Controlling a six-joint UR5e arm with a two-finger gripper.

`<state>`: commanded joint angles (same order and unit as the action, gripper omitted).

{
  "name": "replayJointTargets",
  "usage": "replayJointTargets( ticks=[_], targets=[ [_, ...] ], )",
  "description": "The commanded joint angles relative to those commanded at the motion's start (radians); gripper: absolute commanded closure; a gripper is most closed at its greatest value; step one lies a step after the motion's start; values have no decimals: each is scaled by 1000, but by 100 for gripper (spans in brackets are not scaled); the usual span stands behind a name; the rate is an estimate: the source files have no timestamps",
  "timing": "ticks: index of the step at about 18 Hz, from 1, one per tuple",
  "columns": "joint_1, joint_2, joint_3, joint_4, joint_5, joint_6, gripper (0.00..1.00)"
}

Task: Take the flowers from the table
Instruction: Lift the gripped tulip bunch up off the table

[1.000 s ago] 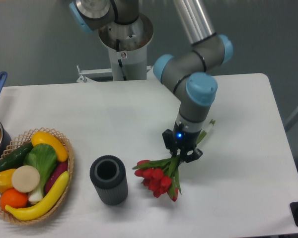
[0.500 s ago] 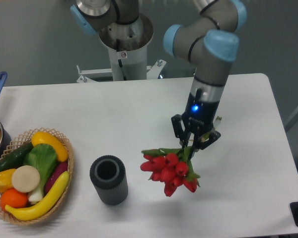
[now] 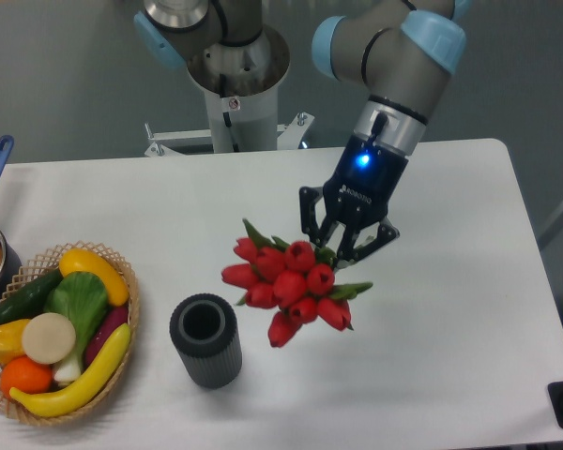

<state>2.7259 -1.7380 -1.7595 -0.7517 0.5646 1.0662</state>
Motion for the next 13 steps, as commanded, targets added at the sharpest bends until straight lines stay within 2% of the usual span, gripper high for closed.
replayJointTargets(
  ticks=[6, 13],
  targets=[
    [-11, 2, 5, 0, -146, -37, 70],
    [-9, 2, 5, 0, -153, -35, 70]
  ],
)
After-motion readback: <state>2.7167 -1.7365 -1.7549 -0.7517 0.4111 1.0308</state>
